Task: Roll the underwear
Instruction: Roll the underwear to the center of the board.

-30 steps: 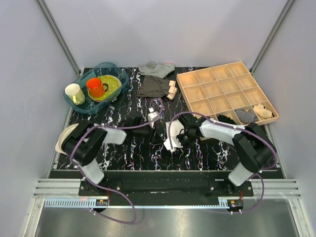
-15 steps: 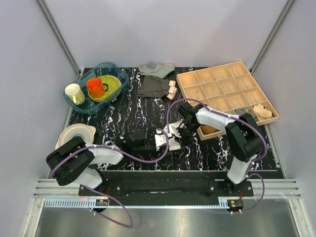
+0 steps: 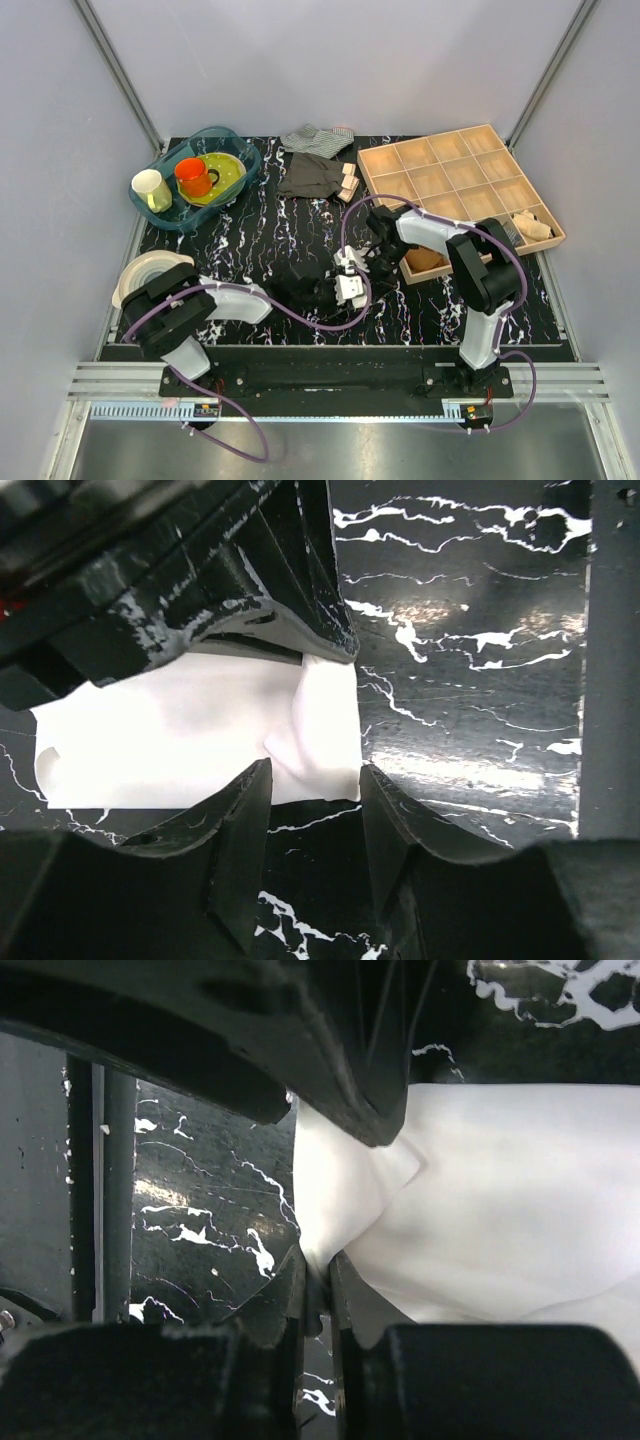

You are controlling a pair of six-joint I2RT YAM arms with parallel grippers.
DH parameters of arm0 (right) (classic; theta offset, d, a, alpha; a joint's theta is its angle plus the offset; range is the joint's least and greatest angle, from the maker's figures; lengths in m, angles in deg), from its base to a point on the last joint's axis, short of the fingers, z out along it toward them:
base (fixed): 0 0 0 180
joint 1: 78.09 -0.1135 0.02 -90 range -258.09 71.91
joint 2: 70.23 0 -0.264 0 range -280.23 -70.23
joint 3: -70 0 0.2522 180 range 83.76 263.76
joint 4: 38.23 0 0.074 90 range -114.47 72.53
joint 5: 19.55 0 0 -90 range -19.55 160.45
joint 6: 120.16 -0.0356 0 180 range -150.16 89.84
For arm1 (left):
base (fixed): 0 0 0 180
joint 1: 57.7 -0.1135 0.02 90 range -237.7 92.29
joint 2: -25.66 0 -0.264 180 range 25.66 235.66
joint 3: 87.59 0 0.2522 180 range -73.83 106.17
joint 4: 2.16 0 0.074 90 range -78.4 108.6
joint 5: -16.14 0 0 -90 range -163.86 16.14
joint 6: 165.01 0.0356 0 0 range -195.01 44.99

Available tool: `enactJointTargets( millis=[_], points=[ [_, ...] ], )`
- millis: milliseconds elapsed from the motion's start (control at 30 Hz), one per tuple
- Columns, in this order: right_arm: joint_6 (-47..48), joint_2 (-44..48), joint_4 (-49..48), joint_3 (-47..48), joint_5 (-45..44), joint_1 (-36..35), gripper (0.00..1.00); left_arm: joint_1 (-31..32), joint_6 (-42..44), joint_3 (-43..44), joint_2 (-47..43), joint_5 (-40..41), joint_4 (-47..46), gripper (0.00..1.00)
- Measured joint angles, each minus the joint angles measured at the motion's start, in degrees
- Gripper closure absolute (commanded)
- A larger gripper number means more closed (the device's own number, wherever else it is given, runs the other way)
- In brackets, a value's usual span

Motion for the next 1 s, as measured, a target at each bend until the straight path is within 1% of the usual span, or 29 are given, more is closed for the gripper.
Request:
enactJointTargets(
  millis=[133,167,200,300,567,933,1000],
  points=[
    [-0.4,-1.1,0.7,1.0,0.3,0.9,0.93,0.1,1.4,2.6,2.0,1.2,2.6,0.54],
    [-0.5,-1.3,0.9,1.2,0.3,0.9,0.93,0.3,1.8,3.4,2.6,1.4,3.3,0.49],
    [-0.5,-1.5,1.1,1.4,0.5,1.0,0.92,0.4,2.1,4.3,3.3,1.6,4.0,0.49],
    [-0.8,-2.1,1.5,1.8,0.7,1.2,0.92,0.8,2.8,6.1,5.0,2.0,5.0,0.49],
    [-2.1,-3.6,1.8,2.1,1.9,2.2,0.91,1.8,3.2,6.8,6.7,2.5,5.5,0.50],
    [-3.2,-4.9,2.5,2.9,3.0,2.9,0.91,2.0,3.2,7.1,6.5,3.0,7.5,0.49],
    [-3.3,-4.9,2.5,2.9,3.0,2.9,0.90,2.0,3.1,7.6,6.5,3.0,8.2,0.51]
  ],
)
